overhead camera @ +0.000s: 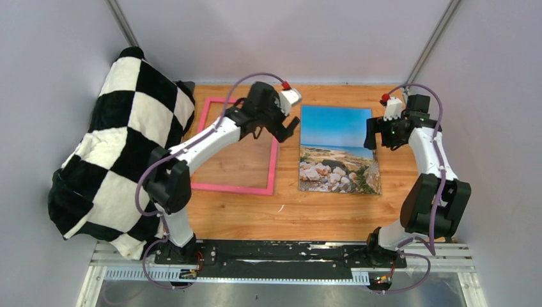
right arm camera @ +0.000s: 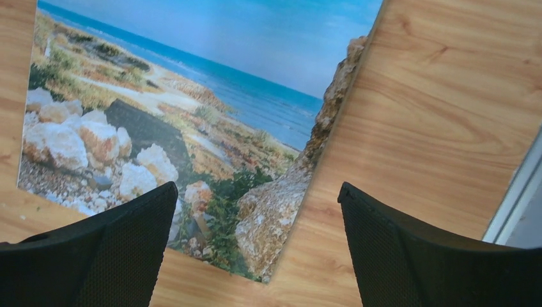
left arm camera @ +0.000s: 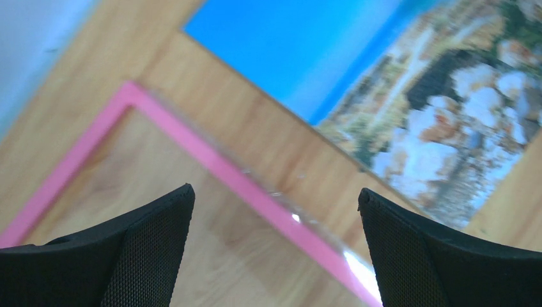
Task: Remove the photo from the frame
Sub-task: Pick up the photo from the photo frame.
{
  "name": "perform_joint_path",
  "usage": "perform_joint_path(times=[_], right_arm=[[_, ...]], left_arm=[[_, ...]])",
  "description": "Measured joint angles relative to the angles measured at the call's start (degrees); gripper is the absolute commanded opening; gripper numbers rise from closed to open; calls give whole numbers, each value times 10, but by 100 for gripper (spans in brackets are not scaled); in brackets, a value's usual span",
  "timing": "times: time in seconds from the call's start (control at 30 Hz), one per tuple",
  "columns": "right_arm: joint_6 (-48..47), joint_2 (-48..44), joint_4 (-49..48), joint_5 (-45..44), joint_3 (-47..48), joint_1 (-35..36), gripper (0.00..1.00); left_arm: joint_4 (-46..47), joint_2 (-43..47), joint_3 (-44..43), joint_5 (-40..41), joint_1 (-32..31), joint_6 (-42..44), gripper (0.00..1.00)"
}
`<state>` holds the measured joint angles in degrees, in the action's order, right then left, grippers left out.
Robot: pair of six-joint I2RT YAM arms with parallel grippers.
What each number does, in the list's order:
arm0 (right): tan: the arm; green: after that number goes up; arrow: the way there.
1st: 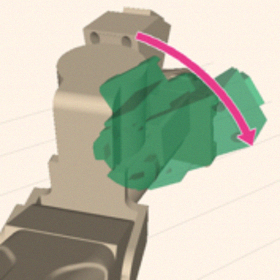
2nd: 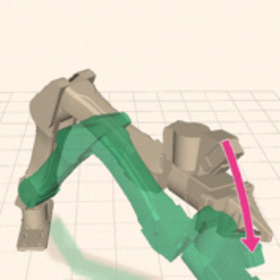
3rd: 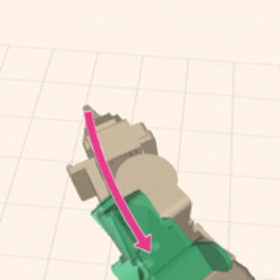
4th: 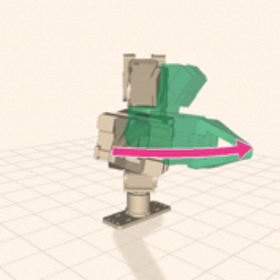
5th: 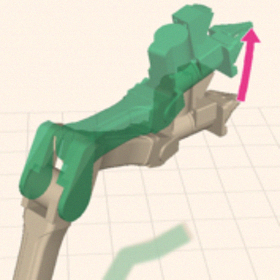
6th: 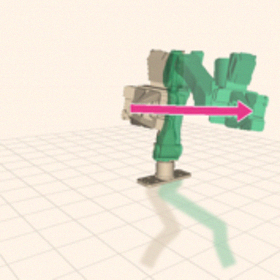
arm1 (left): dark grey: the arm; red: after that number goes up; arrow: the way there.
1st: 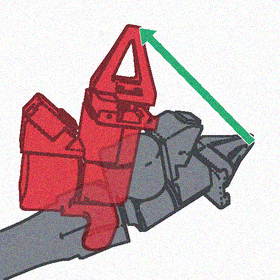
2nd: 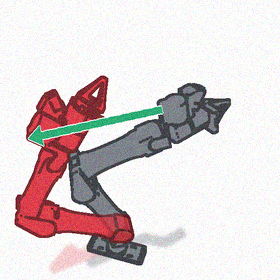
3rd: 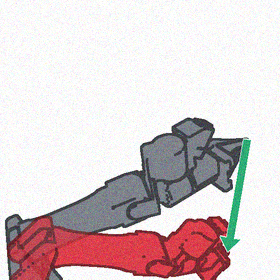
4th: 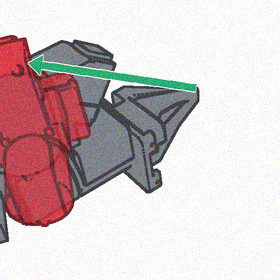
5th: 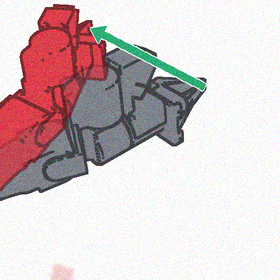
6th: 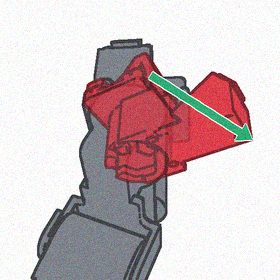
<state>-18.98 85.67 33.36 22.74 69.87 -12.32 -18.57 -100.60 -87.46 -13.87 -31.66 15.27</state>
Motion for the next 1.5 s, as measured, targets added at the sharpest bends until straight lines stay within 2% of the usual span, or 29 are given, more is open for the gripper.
perform_joint_path(times=[0.13,0.37,0.67,1.5], right_arm=[[-29,0,37,32,-18,-20,95],[-47,51,98,43,-52,-56,94],[-51,95,117,61,-52,-80,93],[-51,129,110,68,-64,-80,89]], left_arm=[[-10,-47,2,-2,-63,-27,100],[1,-84,21,-26,-87,-78,100],[10,-161,33,-51,-130,-117,100],[37,-192,39,-81,-138,-141,100]])
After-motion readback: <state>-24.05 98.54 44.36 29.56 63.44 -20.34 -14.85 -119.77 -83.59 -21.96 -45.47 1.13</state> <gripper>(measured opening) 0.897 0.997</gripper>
